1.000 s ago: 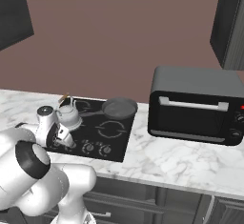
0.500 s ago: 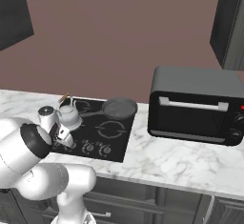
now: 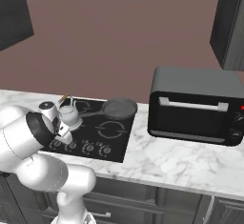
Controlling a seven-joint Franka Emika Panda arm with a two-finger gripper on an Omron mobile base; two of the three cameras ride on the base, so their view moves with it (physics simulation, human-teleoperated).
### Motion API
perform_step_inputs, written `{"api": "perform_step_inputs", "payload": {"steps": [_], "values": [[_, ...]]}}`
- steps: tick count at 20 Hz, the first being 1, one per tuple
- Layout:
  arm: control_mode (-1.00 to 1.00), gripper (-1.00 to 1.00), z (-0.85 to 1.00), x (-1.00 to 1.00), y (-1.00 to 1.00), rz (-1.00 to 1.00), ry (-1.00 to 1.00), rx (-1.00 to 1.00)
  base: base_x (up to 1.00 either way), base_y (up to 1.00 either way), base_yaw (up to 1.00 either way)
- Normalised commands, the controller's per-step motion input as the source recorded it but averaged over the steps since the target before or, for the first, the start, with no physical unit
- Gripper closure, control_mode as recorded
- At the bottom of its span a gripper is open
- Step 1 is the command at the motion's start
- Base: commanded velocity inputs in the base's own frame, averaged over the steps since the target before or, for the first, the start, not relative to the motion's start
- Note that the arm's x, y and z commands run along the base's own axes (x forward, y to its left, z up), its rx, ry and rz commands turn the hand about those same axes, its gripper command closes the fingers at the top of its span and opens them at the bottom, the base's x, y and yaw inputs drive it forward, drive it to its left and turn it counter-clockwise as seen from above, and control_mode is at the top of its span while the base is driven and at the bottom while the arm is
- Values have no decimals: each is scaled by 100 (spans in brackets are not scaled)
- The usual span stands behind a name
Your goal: Pick the kettle from the counter and place it on a stove burner. Then turn the burner on.
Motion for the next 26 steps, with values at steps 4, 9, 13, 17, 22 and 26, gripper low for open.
{"api": "perform_step_inputs", "payload": {"steps": [4, 9, 13, 17, 22, 26], "values": [[-100, -100, -33, -24, 0, 0, 0, 0, 0, 0, 0], [-100, -100, -31, -31, 0, 0, 0, 0, 0, 0, 0], [-100, -100, -32, -36, 0, 0, 0, 0, 0, 0, 0], [-100, -100, -35, -41, -1, 1, 0, 0, 0, 0, 0], [-100, -100, -35, -42, -12, 0, 0, 0, 0, 0, 0], [-100, -100, -42, -25, -27, 0, -1, 0, 0, 0, 0]]}}
